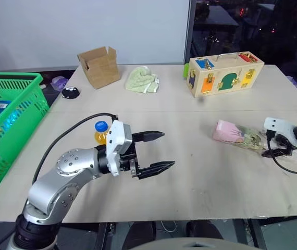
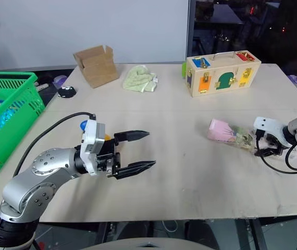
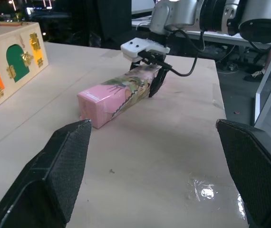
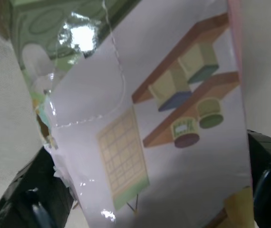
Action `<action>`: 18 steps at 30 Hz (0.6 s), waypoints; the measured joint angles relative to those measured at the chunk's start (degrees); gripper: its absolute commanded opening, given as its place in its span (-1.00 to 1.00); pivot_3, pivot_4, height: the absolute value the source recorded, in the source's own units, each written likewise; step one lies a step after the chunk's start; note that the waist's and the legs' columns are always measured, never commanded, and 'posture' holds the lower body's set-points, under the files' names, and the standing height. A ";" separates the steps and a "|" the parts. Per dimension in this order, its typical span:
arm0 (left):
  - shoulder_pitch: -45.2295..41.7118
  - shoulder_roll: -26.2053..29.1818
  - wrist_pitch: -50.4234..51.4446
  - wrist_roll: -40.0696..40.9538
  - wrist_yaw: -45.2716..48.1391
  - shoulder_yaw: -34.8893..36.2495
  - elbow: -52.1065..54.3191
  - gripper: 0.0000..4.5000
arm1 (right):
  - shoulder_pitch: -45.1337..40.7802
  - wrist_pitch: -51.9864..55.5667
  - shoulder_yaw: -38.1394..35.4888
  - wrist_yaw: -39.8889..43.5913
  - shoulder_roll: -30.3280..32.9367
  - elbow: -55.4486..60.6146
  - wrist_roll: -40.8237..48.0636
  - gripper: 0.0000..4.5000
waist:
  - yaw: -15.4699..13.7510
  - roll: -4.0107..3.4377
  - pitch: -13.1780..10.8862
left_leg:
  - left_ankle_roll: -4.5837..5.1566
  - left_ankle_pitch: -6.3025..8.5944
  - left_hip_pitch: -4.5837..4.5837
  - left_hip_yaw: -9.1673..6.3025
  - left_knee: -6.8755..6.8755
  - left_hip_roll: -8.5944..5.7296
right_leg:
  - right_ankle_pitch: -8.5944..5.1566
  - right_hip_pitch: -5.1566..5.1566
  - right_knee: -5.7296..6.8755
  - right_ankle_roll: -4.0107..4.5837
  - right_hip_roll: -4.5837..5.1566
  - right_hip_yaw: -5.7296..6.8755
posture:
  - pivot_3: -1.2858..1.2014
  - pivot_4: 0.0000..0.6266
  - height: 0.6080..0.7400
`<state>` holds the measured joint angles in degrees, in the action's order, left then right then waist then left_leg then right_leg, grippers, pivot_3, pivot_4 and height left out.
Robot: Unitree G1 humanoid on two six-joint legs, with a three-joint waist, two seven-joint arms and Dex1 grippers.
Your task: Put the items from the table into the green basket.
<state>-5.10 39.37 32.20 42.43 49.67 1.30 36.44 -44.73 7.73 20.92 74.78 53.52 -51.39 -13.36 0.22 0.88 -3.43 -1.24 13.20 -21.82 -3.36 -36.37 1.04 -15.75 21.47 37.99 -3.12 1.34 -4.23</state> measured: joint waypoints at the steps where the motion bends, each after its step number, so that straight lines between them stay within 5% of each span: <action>1: 0.01 -0.03 0.00 0.00 -0.51 0.26 0.00 1.00 | 0.03 -0.64 -0.04 0.54 -0.21 -0.58 -0.09 0.42 | -0.04 0.01 0.01 | 0.00 0.00 0.01 0.00 -0.01 0.00 | 0.00 -0.03 0.00 0.00 0.00 0.00 | 0.14 -1.00 1.00; 8: -0.18 -4.46 -0.48 -2.63 -5.97 -0.16 -0.03 1.00 | 1.77 5.36 -4.35 2.37 -0.97 1.65 3.65 0.42 | -0.12 0.00 0.03 | 0.00 -0.01 0.08 -0.02 -0.10 -0.01 | 0.05 -0.13 0.03 -0.05 0.00 -0.01 | 0.12 -1.00 1.00; 18: -4.85 -8.82 8.65 5.78 -12.61 -0.20 -0.34 1.00 | 9.52 21.61 -11.03 2.17 -1.54 23.33 12.92 0.42 | 0.01 -0.04 0.05 | 0.00 0.00 -0.02 -0.11 -0.09 -0.02 | 0.05 -0.07 0.04 -0.07 -0.01 0.06 | 0.09 -1.00 1.00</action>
<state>-9.95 30.56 40.85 48.22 37.06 1.10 36.10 -35.21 29.34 9.90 76.95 51.98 -28.06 -0.44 0.24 0.84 -3.38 -1.23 13.20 -21.84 -3.47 -36.46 1.02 -15.70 21.41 38.03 -3.19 1.33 -4.18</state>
